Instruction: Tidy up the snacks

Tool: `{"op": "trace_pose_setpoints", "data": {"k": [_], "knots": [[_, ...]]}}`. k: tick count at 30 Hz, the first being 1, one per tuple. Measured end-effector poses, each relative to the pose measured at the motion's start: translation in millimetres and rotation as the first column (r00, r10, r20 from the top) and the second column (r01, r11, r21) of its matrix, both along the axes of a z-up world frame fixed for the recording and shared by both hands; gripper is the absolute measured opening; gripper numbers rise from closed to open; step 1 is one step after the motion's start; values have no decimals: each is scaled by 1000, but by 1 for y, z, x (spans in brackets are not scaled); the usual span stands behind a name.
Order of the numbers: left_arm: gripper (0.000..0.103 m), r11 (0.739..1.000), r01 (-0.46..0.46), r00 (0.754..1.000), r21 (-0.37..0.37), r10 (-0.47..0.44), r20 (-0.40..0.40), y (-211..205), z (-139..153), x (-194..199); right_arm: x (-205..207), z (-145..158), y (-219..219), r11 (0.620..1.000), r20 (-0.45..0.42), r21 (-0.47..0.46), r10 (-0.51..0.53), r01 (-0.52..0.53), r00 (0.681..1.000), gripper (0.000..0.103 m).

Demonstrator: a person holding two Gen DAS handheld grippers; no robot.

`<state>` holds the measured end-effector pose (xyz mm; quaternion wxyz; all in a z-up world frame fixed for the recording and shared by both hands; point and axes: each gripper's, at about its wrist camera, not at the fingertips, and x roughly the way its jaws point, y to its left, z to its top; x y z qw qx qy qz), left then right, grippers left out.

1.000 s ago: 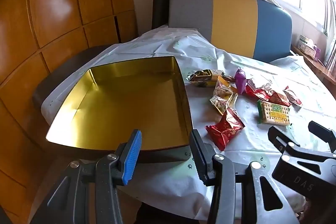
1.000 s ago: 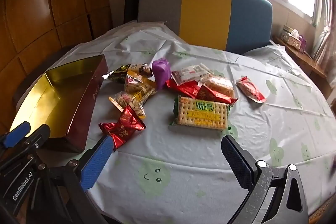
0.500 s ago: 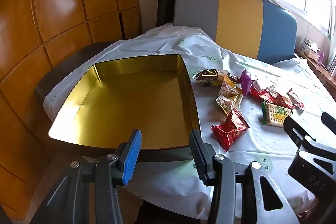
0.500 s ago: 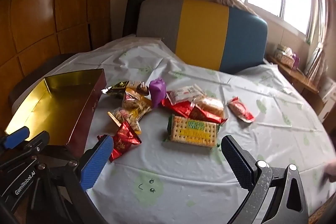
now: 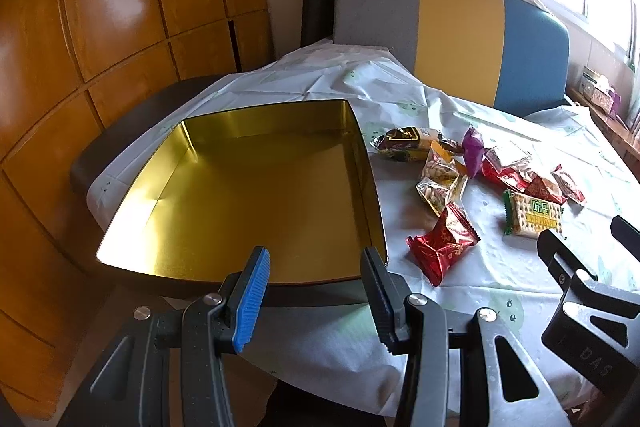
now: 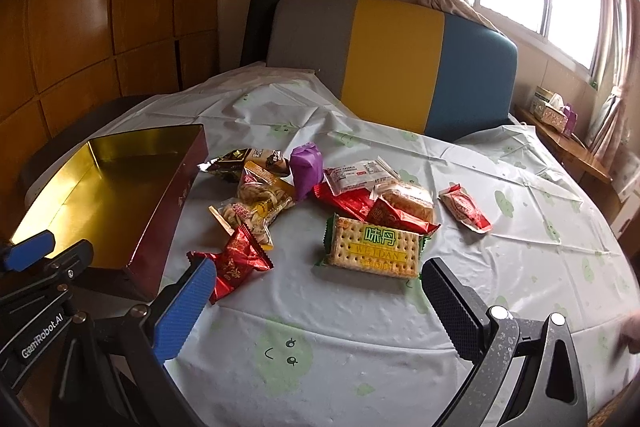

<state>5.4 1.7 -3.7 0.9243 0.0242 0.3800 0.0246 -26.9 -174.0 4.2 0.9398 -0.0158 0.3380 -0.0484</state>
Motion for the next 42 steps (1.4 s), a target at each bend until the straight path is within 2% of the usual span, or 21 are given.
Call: {"op": "trace_pose_setpoints", "data": {"k": [42], "knots": [[48,1000,18,1000,13,-18,22,1,6,-8,-3,1,1,1000,0,11,4,-4,1000,103]]}}
